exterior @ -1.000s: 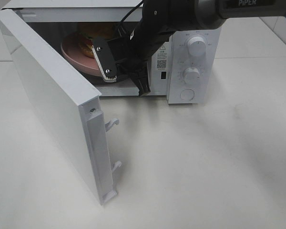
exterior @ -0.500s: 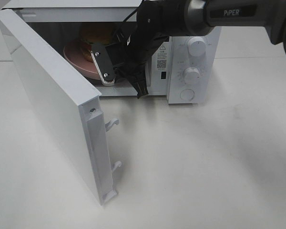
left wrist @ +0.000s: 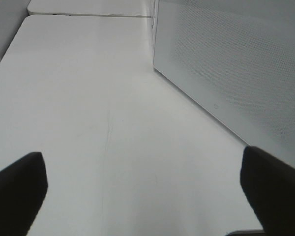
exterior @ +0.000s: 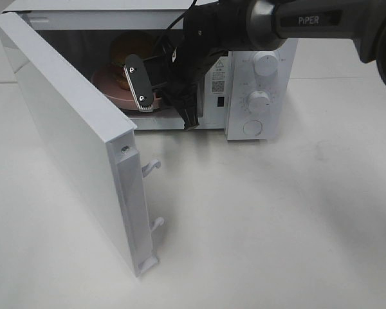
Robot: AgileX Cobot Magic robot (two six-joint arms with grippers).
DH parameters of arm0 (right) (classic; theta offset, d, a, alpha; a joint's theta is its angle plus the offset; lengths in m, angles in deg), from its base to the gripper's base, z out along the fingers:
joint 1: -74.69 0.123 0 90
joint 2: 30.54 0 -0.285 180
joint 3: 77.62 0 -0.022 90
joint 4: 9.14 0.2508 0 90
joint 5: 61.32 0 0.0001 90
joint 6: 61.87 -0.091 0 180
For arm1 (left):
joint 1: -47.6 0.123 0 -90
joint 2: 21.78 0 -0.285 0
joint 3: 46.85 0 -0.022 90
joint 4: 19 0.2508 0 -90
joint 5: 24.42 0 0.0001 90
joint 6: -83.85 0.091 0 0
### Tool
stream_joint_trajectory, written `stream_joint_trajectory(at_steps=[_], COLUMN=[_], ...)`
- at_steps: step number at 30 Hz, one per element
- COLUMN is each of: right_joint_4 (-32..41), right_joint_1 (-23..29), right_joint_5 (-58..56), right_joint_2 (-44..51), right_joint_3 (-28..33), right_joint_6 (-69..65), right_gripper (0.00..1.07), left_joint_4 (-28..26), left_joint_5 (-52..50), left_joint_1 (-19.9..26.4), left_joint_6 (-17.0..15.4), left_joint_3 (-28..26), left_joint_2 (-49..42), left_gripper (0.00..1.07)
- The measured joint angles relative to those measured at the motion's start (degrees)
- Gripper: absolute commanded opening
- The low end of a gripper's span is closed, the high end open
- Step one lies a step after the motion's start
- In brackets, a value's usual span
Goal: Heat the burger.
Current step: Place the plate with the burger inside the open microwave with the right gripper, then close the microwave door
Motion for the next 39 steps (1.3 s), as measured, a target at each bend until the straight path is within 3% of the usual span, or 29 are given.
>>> stream_joint_trajectory(at_steps=[10, 21, 28, 35, 39], right_joint_4=[-0.29, -3.09, -4.35, -4.35, -3.61], right_joint_1=[0.0, 0.0, 0.0, 0.0, 0.0], right_joint_5=[0.17, 1.38, 3.84, 6.02, 6.47], right_joint_2=[0.0, 0.0, 1.09, 5.16, 6.53], right_joint_3=[0.0, 0.23, 4.07, 7.96, 10.2], right_joint_6=[-1.09, -5.67, -6.07, -6.93, -7.16], right_gripper=[0.45, 0.57, 0.61, 0.74, 0.76], left_joint_4=[0.0, 0.0, 0.0, 0.0, 0.0], left_joint_5=[0.0, 0.0, 0.0, 0.0, 0.0], left_joint_1=[0.0, 0.0, 0.0, 0.0, 0.0], left_joint_6=[0.0, 0.0, 0.0, 0.0, 0.0], left_joint_3=[0.0, 0.0, 0.0, 0.0, 0.0], left_joint_2=[0.0, 0.0, 0.0, 0.0, 0.0], left_gripper=[1.0, 1.0, 1.0, 1.0, 1.0])
